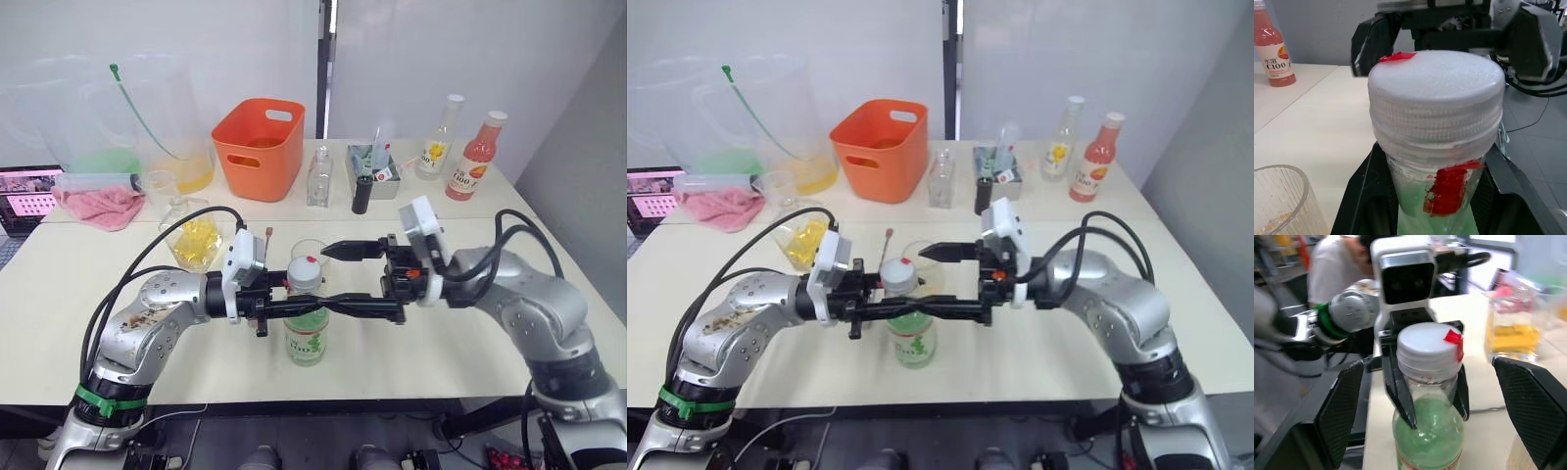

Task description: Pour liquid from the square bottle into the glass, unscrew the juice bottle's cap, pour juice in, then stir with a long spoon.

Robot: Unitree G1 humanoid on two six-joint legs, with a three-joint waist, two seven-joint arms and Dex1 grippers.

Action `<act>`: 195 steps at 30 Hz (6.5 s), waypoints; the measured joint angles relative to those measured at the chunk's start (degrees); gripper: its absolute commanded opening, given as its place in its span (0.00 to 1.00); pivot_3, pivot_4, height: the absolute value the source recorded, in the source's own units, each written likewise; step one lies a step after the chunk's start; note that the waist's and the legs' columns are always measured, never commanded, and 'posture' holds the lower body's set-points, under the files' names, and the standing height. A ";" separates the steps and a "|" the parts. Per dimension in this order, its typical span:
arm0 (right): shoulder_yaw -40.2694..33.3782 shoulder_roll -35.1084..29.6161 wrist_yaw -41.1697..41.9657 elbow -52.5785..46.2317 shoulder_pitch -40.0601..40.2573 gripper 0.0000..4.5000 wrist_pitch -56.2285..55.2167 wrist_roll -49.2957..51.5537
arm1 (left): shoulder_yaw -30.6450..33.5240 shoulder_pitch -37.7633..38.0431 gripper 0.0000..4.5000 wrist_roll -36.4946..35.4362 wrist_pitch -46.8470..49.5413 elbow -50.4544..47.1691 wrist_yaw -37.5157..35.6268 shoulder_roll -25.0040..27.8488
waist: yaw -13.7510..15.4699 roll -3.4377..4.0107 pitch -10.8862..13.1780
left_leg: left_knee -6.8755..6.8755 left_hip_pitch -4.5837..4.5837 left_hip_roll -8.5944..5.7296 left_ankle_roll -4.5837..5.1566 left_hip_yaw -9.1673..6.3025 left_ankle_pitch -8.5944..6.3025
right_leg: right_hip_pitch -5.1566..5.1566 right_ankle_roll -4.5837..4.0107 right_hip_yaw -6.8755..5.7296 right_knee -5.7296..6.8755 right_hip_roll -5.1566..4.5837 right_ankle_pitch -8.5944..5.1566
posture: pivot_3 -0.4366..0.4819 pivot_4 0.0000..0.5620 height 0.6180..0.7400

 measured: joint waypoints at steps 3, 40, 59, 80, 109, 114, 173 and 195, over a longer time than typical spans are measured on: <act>0.01 3.03 -7.59 -4.20 0.48 0.99 3.09 0.48 | -0.62 -1.21 0.30 0.22 -0.13 1.49 -0.78 -0.92 | 0.23 0.00 0.00 | 0.04 -0.06 -0.03 0.00 0.00 0.00 | 0.00 0.01 0.00 -0.03 -0.02 0.00 | 0.48 0.27 1.00; 18.26 10.30 45.40 46.38 -27.69 0.39 -32.35 -17.79 | 1.95 3.78 0.30 1.89 -0.21 -5.39 2.03 2.38 | -1.75 0.00 0.00 | 0.01 0.16 0.13 0.00 0.01 0.00 | 0.00 -0.02 -0.02 0.17 0.09 0.02 | 0.48 0.27 1.00; 12.10 -1.27 36.61 34.85 -23.20 0.99 -21.96 -3.29 | -0.05 2.29 0.30 1.85 0.26 -5.63 3.05 0.59 | 0.11 0.01 0.01 | 0.01 -0.10 -0.02 -0.01 -0.07 -0.08 | -0.12 -0.02 -0.07 0.03 -0.04 0.03 | 0.48 0.27 1.00; -1.95 4.87 -28.71 -10.57 1.91 0.81 10.87 7.10 | -2.61 -3.49 0.30 2.72 -3.53 4.78 -3.92 -3.29 | 0.60 0.01 0.00 | 0.10 -0.18 -0.07 0.00 -0.06 -0.08 | 0.00 0.06 -0.05 -0.14 -0.04 0.02 | 0.48 0.27 1.00; 20.01 8.57 45.18 46.43 -30.58 0.39 -25.59 -16.15 | 1.40 2.63 0.30 2.43 -1.15 -3.43 2.09 0.34 | -1.63 0.01 0.01 | 0.13 0.04 0.08 0.00 -0.05 -0.08 | -0.04 0.03 -0.05 0.19 0.07 0.03 | 0.48 0.27 1.00; 23.89 7.00 45.32 48.01 -34.94 0.77 -26.06 -12.86 | 1.71 3.48 0.30 1.85 0.17 -5.72 3.53 1.17 | -1.75 0.03 0.02 | 0.12 0.01 0.10 -0.01 -0.04 -0.08 | -0.14 0.03 -0.05 0.25 0.06 0.03 | 0.48 0.27 1.00; 6.79 -3.06 3.55 4.62 -14.07 0.38 7.00 -2.86 | -1.51 0.72 0.30 2.98 -4.36 0.75 1.76 -3.83 | -0.04 0.03 0.01 | 0.18 -0.03 0.02 0.03 -0.01 -0.13 | 0.11 0.07 -0.03 -0.14 0.03 0.01 | 0.48 0.27 1.00; 28.33 1.51 45.51 43.42 -35.92 0.89 -27.81 -13.15 | 0.05 4.43 0.30 1.70 2.86 -9.98 10.77 -1.51 | -1.55 0.04 0.02 | 0.14 -0.04 0.10 0.03 -0.01 -0.14 | -0.08 0.05 -0.05 0.01 0.04 0.03 | 0.48 0.27 1.00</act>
